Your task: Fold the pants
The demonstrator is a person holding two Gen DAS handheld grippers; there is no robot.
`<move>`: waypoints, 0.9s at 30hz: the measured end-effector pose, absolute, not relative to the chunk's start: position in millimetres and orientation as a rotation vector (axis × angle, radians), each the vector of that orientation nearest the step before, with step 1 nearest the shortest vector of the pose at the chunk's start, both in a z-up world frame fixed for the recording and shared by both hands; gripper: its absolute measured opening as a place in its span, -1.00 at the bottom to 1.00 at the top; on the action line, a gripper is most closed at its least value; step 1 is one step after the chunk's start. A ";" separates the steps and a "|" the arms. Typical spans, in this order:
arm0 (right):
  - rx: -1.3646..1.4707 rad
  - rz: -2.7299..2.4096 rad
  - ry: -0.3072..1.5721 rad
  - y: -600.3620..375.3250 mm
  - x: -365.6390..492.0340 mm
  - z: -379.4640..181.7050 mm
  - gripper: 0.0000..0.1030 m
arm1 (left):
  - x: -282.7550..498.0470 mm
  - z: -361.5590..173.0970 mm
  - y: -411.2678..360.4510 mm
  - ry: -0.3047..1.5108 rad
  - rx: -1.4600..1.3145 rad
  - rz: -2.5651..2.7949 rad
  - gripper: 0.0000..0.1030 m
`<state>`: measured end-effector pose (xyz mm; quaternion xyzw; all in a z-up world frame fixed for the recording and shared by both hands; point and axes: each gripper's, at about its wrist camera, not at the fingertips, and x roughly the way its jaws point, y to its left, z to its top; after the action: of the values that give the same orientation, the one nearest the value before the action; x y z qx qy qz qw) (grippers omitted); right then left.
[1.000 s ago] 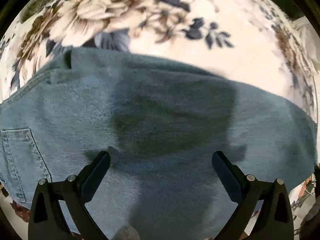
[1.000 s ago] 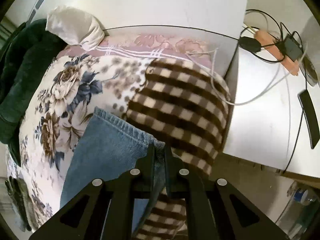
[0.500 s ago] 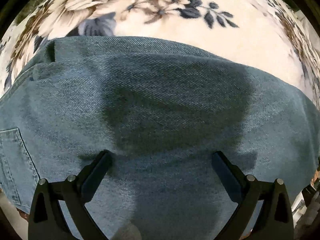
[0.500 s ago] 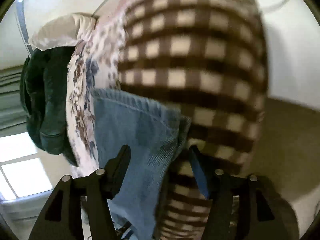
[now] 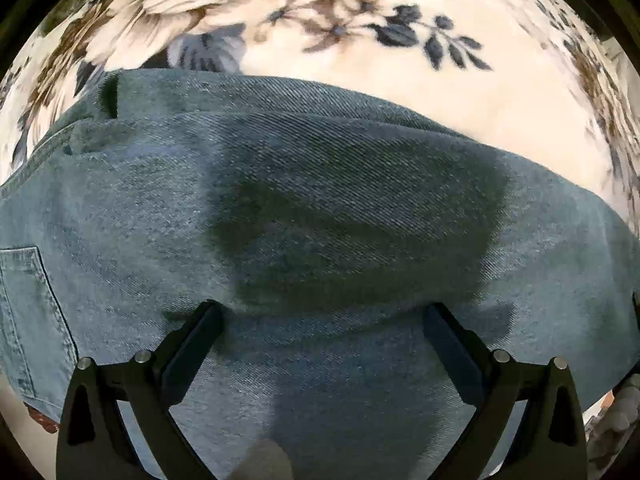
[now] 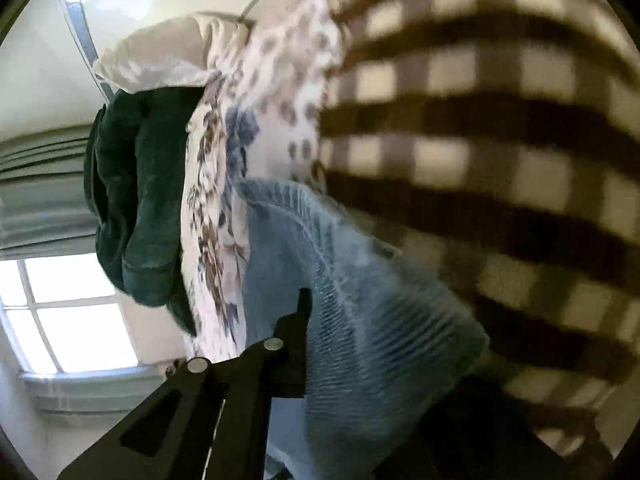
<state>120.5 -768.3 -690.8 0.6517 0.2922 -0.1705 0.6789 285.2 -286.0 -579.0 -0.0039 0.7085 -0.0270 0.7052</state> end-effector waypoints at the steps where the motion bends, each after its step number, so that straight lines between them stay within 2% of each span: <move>1: 1.439 -0.391 0.649 -764.3 119.6 -678.8 -0.89 | 288.0 -573.4 -278.3 1.564 -0.025 -0.072 1.00; 8: 1.224 -0.265 0.610 -714.6 146.5 -565.9 -0.89 | 274.7 -519.3 -232.1 1.456 -0.142 -0.078 1.00; 15: 1.036 -0.028 0.695 -566.3 194.3 -489.7 -0.89 | 246.4 -469.3 -137.9 1.431 -0.298 -0.070 1.00; 19: 0.963 0.075 0.802 -463.7 208.2 -496.5 -0.89 | 230.2 -463.3 -84.3 1.433 -0.298 -0.026 1.00; 27: 0.734 0.149 1.102 -270.8 217.7 -590.0 -0.85 | 190.5 -481.0 8.4 1.479 -0.305 0.026 1.00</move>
<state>217.7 -270.8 -590.0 0.3403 0.5109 0.0690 0.7864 190.5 8.4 -481.0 -0.1384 0.6713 0.0116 0.7281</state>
